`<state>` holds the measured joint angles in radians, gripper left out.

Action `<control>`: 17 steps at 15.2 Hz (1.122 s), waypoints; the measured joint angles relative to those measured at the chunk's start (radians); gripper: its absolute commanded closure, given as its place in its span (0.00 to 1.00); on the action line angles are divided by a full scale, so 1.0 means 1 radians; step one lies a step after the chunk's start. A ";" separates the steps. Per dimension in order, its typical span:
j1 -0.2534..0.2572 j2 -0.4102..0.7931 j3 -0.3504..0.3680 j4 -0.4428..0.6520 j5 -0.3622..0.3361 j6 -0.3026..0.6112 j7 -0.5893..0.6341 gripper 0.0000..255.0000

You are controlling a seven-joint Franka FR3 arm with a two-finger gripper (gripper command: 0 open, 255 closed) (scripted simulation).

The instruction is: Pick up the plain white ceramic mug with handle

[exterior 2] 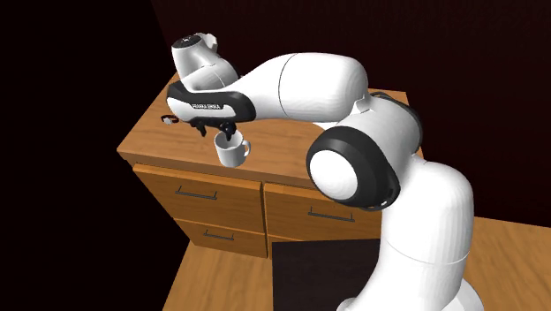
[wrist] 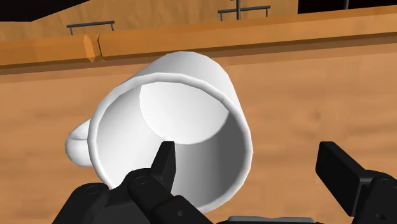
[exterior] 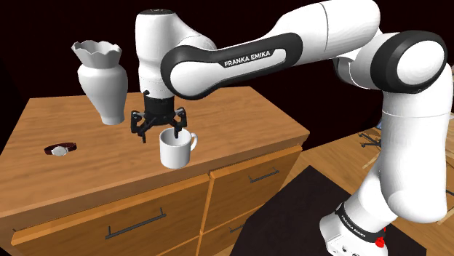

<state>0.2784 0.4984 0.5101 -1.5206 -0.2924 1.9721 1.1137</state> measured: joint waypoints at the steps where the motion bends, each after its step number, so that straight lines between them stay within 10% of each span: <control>1: -0.002 -0.001 -0.001 -0.013 -0.001 0.012 0.002 0.00; 2: -0.001 0.006 -0.002 -0.015 -0.004 0.020 0.003 0.00; 3: 0.000 0.007 -0.003 -0.020 -0.005 0.026 0.005 1.00; 17: -0.002 -0.005 0.001 0.001 0.002 -0.005 -0.002 1.00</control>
<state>0.2764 0.4939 0.5110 -1.5197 -0.2900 1.9674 1.1114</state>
